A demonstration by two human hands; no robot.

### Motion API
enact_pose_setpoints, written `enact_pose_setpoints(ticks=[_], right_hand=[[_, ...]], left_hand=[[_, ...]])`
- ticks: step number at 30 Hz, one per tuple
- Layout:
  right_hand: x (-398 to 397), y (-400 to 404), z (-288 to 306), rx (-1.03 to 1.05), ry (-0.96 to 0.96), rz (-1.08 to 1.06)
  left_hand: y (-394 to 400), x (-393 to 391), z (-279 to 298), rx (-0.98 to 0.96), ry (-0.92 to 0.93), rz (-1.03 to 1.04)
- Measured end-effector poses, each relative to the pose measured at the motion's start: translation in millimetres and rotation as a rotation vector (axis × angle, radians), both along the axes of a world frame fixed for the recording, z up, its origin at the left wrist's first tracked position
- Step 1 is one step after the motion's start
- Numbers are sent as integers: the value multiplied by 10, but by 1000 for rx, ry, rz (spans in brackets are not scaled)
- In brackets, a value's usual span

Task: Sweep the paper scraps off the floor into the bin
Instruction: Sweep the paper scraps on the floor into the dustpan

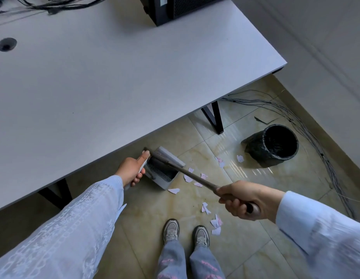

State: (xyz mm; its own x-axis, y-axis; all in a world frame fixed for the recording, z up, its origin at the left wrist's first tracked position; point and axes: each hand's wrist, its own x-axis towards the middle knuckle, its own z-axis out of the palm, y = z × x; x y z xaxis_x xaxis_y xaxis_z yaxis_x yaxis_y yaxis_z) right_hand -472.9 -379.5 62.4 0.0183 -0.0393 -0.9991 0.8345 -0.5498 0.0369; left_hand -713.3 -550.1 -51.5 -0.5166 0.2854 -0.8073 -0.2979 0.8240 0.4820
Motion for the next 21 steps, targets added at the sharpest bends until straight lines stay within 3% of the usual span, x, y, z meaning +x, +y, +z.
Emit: enact_pose_setpoints(ticks=[7, 21], right_hand=[[315, 58, 92, 109, 28, 26], [983, 32, 102, 153, 77, -219]], left_hand=[[-52, 111, 87, -12, -4, -13], [-481, 741, 517, -4, 80, -5]])
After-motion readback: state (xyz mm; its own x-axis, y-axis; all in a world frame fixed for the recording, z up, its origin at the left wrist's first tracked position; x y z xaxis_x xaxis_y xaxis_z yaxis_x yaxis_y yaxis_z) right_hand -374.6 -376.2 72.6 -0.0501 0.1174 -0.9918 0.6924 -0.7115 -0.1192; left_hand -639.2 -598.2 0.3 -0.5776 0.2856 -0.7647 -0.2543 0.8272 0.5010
